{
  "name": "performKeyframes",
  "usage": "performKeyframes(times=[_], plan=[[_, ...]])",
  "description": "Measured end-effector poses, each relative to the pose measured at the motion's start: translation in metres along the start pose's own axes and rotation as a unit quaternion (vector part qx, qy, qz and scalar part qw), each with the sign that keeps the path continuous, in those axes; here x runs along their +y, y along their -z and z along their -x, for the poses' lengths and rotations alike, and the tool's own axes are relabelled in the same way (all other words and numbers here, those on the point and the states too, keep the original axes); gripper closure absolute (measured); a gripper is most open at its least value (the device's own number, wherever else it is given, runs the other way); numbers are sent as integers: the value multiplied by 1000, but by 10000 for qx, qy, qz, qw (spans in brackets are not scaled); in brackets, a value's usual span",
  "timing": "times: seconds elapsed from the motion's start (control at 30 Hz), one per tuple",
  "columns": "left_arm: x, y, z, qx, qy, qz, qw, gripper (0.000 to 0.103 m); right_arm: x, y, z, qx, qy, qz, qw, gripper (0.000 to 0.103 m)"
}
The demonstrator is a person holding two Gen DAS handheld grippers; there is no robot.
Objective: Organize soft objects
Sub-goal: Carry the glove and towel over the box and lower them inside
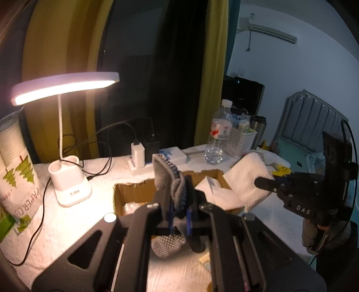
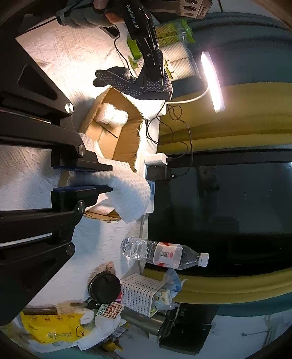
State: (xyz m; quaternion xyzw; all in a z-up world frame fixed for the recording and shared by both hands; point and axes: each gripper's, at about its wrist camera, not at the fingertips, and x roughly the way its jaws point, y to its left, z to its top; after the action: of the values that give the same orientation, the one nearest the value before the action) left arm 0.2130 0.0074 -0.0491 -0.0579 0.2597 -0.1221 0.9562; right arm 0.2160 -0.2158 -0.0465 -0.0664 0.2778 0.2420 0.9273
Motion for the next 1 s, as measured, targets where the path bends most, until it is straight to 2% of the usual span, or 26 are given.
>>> performKeyframes(times=[0.63, 1.0], plan=[[20, 20, -81, 585, -42, 213, 9981, 95, -15, 12, -73, 500, -208, -228, 9983, 92], [25, 33, -106, 923, -142, 282, 9952, 93, -18, 23, -95, 780, -243, -314, 9962, 92]])
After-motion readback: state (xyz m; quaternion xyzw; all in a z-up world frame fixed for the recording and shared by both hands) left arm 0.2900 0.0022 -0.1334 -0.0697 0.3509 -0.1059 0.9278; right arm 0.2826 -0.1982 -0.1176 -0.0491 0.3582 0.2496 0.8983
